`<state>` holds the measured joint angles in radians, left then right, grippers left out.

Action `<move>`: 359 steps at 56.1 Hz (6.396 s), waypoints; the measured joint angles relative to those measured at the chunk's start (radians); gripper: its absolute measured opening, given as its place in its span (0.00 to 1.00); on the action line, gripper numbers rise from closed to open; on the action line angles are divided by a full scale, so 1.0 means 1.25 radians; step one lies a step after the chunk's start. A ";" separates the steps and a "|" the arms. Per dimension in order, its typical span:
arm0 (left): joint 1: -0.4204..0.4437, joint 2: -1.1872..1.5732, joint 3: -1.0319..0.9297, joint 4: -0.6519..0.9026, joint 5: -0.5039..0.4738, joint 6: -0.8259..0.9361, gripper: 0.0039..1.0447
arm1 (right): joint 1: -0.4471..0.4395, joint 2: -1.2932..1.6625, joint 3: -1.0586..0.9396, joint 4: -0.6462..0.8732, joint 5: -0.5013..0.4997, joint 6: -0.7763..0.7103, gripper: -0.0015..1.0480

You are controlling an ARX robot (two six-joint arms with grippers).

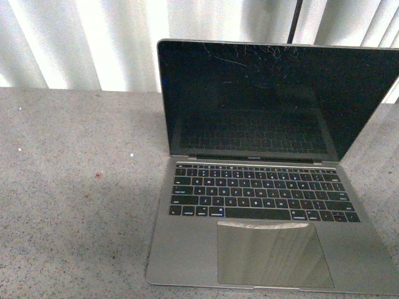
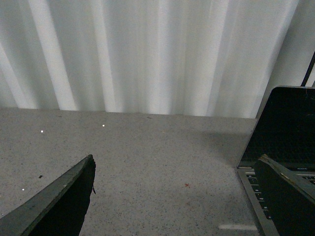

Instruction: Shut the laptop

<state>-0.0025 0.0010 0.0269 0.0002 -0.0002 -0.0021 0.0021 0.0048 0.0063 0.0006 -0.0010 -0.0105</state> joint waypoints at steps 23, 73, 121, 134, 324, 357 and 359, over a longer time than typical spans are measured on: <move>0.000 0.000 0.000 0.000 0.000 0.000 0.94 | 0.000 0.000 0.000 0.000 0.000 0.000 0.93; -0.127 0.614 0.193 0.626 0.050 -0.180 0.94 | 0.040 0.530 0.244 0.134 -0.006 -0.110 0.93; -0.296 1.411 0.950 0.415 0.004 0.188 0.54 | 0.017 1.167 0.688 0.297 -0.294 -0.584 0.34; -0.303 1.484 1.023 0.258 -0.026 0.306 0.18 | 0.003 1.230 0.764 0.269 -0.289 -0.594 0.03; -0.367 1.524 0.780 0.085 0.155 0.332 0.03 | 0.087 1.383 0.684 -0.110 -0.317 -0.937 0.03; -0.372 1.563 0.741 0.155 0.172 0.309 0.03 | 0.105 1.433 0.652 -0.077 -0.299 -0.937 0.03; -0.372 1.567 0.735 0.164 0.175 0.308 0.03 | 0.106 1.436 0.650 -0.074 -0.298 -0.937 0.03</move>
<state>-0.4679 1.9594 0.9451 0.2054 0.2184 0.3828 0.1341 1.7996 0.8192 -0.0917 -0.3733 -1.1820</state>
